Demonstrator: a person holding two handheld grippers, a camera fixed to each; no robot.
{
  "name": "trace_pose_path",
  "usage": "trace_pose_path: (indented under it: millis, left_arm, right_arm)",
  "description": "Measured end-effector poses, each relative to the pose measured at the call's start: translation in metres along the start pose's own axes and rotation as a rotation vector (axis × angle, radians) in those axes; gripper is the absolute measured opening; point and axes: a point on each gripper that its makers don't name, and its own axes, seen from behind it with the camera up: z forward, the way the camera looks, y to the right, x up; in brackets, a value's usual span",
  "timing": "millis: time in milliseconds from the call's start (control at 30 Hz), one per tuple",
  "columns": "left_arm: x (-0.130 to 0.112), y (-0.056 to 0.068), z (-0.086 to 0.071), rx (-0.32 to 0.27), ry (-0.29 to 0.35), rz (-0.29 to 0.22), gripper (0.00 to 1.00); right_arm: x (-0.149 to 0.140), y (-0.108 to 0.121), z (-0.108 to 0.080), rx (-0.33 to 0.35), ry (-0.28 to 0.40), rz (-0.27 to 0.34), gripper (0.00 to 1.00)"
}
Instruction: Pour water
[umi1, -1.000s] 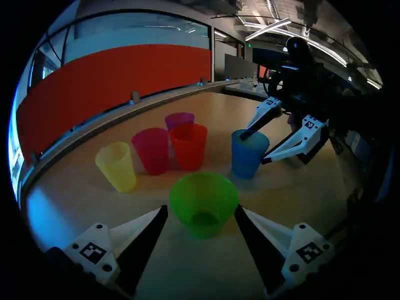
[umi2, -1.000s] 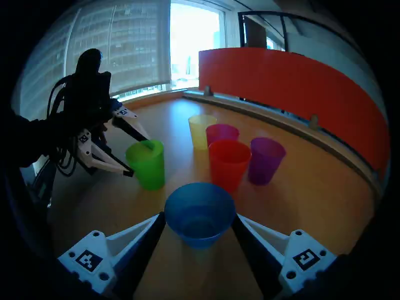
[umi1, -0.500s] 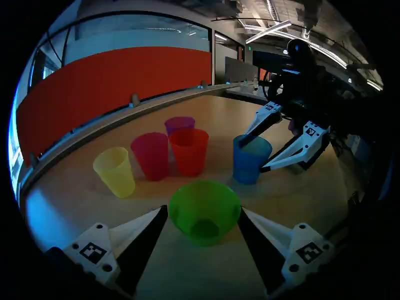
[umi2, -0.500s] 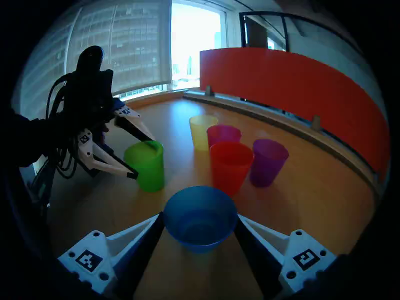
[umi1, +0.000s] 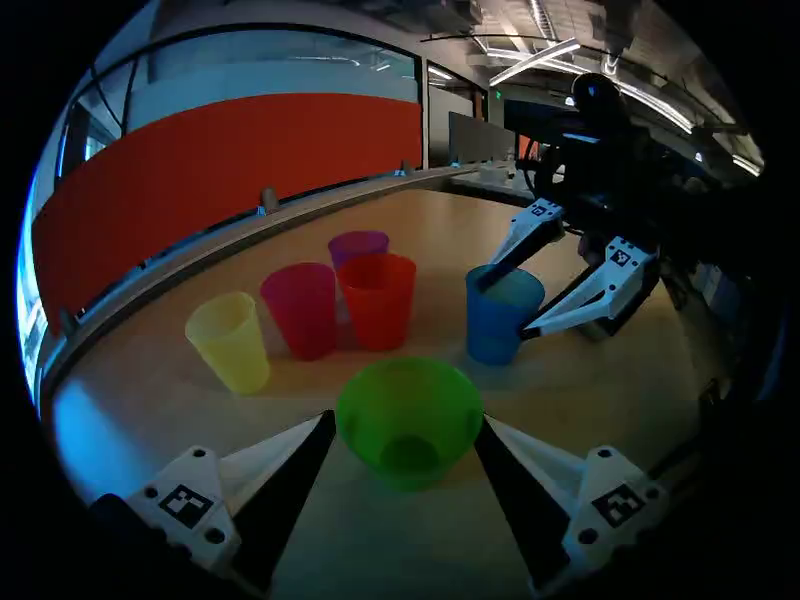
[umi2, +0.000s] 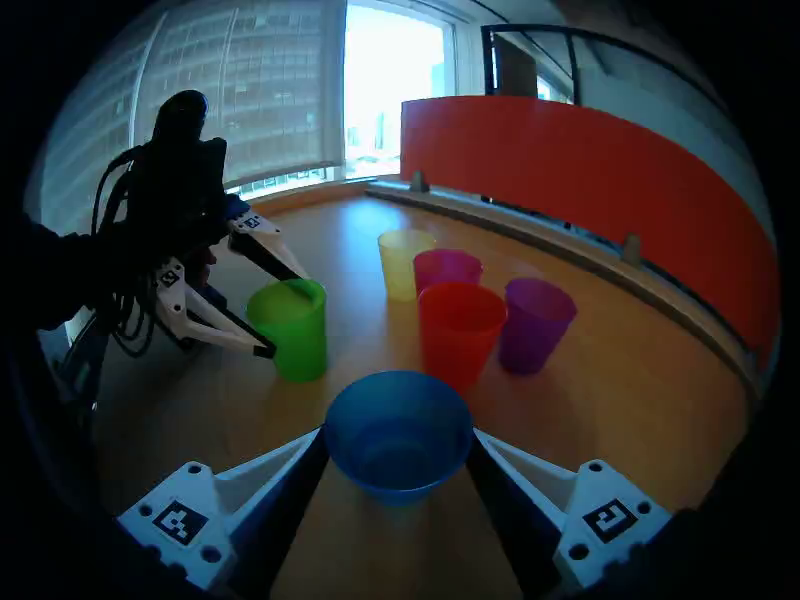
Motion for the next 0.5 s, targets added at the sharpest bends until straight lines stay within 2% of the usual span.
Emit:
trace_pose_path:
  millis: [200,500]
  left_arm:
    - [-0.0032,0.0017,0.0028,-0.008,-0.009,-0.011,0.87]
    - [-0.0037,0.0006,0.0033,-0.009,-0.016,-0.011,0.85]
  right_arm:
    - [-0.0007,0.0020,0.0001,-0.005,0.000,-0.010,0.92]
    - [-0.0014,0.0021,-0.0008,-0.004,0.008,-0.009,0.92]
